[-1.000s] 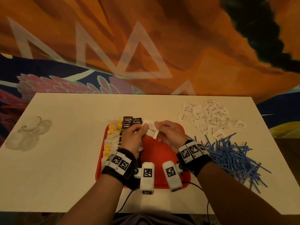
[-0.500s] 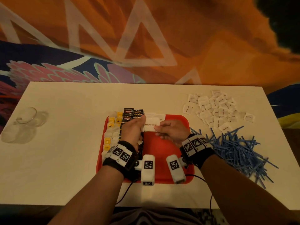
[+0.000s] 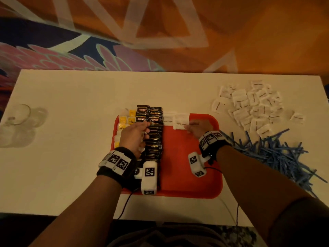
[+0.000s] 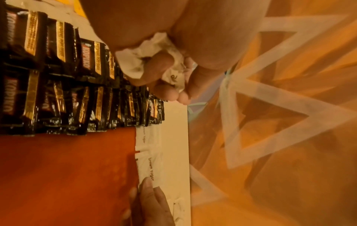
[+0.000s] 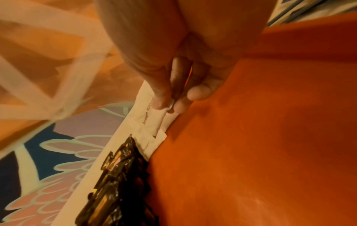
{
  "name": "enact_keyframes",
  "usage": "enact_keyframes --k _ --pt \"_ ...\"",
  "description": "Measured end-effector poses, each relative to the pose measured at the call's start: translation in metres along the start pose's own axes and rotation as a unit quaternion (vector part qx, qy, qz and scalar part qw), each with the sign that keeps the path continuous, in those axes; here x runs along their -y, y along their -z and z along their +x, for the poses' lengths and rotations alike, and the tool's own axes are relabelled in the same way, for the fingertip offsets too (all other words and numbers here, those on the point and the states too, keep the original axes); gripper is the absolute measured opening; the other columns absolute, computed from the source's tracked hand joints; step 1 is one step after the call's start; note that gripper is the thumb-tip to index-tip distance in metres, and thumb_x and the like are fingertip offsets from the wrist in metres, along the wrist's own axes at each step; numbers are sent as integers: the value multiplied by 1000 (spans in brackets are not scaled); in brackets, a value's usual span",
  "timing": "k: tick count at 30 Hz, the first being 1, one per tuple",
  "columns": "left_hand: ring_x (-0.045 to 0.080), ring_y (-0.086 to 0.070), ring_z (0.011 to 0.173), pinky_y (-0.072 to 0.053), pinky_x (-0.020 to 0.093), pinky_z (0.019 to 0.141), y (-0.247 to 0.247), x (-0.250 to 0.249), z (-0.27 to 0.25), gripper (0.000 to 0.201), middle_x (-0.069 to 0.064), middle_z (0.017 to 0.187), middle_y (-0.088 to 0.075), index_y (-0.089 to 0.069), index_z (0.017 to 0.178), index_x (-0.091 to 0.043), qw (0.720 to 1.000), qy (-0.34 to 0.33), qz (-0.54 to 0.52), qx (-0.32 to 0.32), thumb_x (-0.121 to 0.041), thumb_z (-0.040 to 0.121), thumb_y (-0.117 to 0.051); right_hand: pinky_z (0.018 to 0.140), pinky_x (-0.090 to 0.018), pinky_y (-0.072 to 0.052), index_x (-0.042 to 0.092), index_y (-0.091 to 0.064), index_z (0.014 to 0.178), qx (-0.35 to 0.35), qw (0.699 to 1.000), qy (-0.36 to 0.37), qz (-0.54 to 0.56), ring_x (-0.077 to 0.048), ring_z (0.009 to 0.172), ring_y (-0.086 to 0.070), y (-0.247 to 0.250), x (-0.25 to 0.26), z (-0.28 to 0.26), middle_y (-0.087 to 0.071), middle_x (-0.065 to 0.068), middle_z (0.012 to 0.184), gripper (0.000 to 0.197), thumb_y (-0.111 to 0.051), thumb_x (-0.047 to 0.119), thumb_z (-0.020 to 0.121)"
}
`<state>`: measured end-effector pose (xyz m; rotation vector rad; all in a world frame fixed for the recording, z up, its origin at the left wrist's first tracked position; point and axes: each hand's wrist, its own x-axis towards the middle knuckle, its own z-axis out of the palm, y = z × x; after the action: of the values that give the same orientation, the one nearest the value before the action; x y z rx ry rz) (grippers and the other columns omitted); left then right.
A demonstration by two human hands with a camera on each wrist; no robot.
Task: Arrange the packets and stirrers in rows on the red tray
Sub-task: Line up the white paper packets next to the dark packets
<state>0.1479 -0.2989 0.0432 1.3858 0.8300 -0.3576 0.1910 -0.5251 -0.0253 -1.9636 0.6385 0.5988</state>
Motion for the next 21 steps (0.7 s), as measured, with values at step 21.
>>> enact_keyframes --k 21 --pt "8 -51 53 -31 20 39 10 5 13 15 -2 67 -59 -67 95 -10 999 24 -44 16 -16 98 -54 70 -29 -49 15 -61 93 -52 968 162 -184 -18 84 -58 -31 5 22 -61 -4 89 12 -66 9 84"
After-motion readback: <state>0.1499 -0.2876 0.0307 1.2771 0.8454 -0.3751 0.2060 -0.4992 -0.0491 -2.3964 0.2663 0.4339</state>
